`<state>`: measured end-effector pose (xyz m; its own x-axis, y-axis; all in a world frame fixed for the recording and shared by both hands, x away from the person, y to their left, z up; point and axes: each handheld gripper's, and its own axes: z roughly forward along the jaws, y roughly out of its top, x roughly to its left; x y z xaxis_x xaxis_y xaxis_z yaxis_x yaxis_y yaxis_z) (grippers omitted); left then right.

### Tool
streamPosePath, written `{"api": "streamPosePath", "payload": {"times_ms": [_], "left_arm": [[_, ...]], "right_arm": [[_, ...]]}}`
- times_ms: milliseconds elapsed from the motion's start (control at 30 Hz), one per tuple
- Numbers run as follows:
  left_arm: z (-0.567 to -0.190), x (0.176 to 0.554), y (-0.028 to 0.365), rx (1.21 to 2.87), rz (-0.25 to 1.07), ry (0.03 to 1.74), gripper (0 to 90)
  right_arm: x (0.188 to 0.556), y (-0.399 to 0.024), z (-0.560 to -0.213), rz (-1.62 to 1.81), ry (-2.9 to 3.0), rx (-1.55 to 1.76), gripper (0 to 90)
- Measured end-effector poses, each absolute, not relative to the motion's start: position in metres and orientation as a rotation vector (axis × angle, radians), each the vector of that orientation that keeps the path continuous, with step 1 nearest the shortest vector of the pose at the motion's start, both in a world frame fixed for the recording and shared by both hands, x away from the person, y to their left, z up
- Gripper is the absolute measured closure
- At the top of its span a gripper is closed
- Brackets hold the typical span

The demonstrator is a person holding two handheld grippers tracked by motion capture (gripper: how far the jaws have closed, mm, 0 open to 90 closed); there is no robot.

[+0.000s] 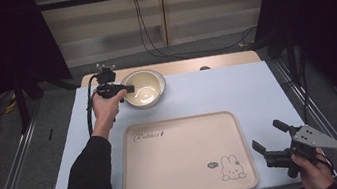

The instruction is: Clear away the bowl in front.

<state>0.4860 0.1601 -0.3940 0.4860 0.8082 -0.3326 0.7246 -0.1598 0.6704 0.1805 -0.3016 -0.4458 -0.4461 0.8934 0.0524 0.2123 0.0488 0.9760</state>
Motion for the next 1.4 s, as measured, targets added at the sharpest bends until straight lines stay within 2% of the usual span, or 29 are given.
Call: {"api": "streamPosePath", "payload": {"times_ms": [1400], "left_arm": [[-0.396,0.458,0.112,2.017,0.05,1.096,83.6]], "right_arm": [[0.181,-0.301,-0.445,1.44,1.724,1.113,0.3]]}}
